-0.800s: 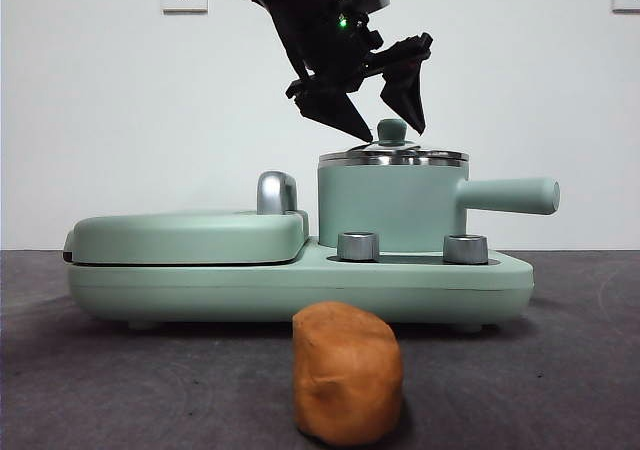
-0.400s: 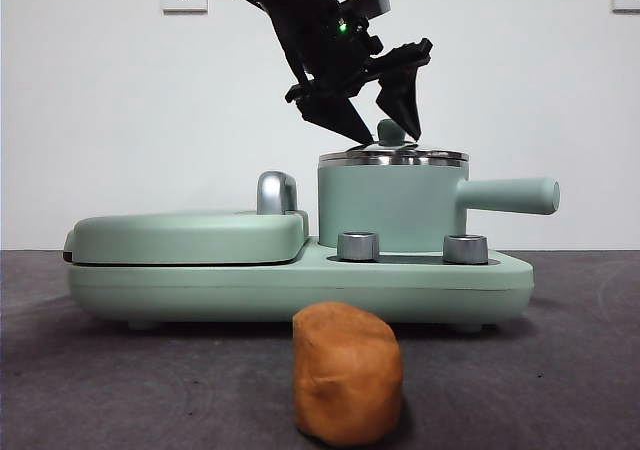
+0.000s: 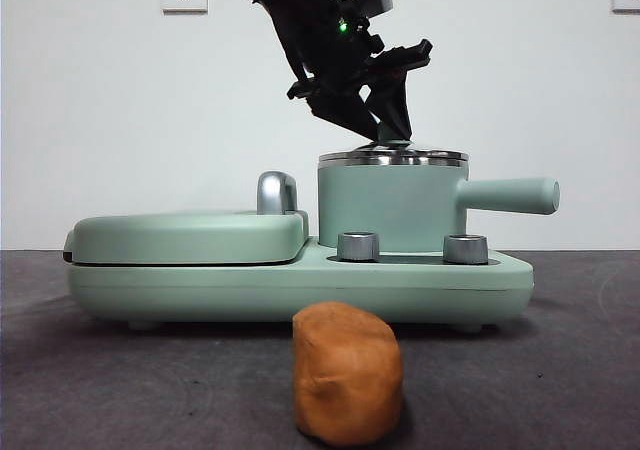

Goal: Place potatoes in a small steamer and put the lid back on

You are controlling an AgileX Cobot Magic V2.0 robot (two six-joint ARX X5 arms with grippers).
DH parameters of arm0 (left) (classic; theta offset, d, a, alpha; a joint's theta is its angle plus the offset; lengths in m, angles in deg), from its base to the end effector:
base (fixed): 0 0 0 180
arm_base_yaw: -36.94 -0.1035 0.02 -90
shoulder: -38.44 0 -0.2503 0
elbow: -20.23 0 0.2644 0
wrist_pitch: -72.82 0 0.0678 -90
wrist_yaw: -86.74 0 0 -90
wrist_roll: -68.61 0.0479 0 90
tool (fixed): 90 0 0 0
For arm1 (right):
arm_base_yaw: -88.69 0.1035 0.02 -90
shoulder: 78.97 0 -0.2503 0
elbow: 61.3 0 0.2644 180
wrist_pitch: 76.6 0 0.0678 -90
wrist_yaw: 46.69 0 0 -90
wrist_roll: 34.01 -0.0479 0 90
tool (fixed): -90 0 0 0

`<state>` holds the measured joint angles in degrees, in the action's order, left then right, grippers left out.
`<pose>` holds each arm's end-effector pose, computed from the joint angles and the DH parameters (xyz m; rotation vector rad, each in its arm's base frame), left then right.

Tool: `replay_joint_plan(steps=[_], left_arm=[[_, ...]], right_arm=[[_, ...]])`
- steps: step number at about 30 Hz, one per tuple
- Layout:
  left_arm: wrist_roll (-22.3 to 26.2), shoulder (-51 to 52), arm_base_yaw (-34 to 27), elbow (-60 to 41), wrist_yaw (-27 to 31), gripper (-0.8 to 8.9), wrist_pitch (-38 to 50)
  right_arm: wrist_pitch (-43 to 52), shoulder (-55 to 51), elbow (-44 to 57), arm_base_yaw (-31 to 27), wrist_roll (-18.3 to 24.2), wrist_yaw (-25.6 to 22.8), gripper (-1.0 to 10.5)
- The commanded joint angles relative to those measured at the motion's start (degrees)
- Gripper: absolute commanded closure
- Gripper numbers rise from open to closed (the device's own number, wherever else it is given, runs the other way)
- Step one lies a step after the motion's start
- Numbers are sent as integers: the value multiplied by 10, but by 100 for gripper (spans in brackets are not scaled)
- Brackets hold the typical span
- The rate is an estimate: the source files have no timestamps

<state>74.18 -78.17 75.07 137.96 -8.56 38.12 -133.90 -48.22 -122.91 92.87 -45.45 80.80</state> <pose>0.3848 -0.3077 0.2686 0.2596 0.5401 -0.7642 0.1241 0.0383 0.3200 0.3228 0.5228 0.6681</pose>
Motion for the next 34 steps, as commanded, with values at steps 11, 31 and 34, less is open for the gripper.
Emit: replay_joint_plan(steps=[11,31,34], left_arm=[[4,-13,4,18,0,808,10],[2,39,-4,108,0,808,-124],[2,61,-13,108,0,808,-150]], right_arm=[[4,2,-8,2,-5,1,477],[-7,34,-8,15,-29,0,477],[-9,63,-8,39,-47,0,477]])
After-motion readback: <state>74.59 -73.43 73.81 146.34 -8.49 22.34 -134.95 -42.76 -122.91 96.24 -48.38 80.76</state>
